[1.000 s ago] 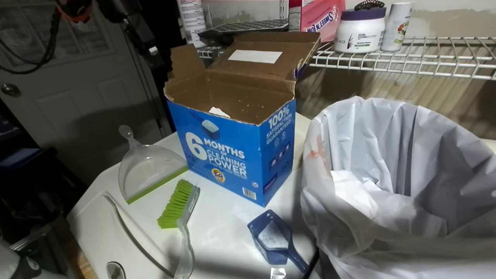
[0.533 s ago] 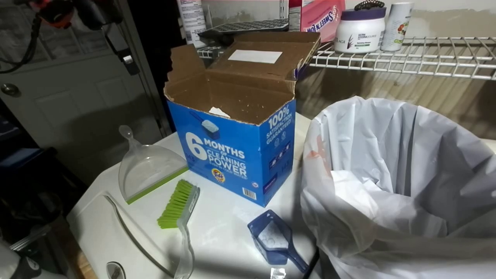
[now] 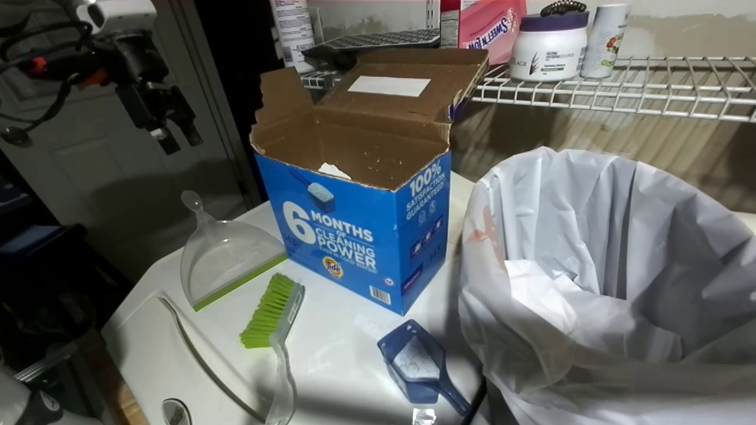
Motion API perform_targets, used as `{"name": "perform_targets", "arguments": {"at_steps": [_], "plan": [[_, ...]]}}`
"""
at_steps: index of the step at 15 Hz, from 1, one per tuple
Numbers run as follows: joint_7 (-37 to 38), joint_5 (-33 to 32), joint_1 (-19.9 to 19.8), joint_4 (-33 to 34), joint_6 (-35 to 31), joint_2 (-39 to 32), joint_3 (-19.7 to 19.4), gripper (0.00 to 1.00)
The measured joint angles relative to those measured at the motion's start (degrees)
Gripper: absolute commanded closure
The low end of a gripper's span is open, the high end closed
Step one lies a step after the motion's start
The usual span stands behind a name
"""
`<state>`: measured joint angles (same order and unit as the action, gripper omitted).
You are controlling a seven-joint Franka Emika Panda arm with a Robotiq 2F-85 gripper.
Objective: Move the dustpan forward
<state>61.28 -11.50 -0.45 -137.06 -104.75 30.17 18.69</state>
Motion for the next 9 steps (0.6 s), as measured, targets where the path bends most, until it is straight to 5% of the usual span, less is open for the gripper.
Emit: {"name": "perform_targets", "arguments": {"at_steps": [9], "plan": [[5.2,0.5,0.5,-4.0,-3.4,-0.7,0.1,0.0]]}}
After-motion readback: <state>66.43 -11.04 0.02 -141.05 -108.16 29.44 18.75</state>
